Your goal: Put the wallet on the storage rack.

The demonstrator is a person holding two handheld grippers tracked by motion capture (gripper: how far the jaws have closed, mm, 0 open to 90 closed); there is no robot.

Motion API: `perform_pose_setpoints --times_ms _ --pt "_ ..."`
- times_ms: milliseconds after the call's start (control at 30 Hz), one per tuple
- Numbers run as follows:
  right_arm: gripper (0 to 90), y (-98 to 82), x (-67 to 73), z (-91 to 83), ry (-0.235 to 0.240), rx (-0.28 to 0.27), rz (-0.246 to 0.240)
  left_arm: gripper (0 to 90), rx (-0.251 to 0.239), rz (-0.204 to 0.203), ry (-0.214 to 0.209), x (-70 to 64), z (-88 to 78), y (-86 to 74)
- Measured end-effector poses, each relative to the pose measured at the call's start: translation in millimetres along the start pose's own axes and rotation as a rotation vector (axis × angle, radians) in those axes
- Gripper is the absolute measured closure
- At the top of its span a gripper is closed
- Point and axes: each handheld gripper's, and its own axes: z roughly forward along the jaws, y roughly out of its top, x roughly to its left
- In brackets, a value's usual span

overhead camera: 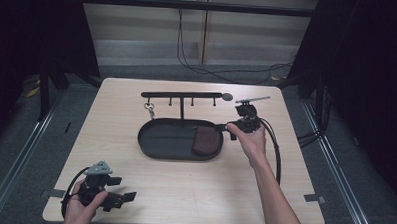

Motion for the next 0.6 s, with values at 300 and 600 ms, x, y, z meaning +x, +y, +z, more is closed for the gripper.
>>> perform_pose_setpoints --times_ms 300,600 --pt "28.7 -21.6 -4.1 -29.2 -0.03 -0.056 -0.051 16.9 -0.016 -0.005 -0.003 0.4 -2.2 -0.6" --pt "25.9 -55.7 -8.2 -54.1 -0.04 -0.093 -0.062 17.5 -0.012 -0.036 0.01 3.3 -2.4 -0.4"
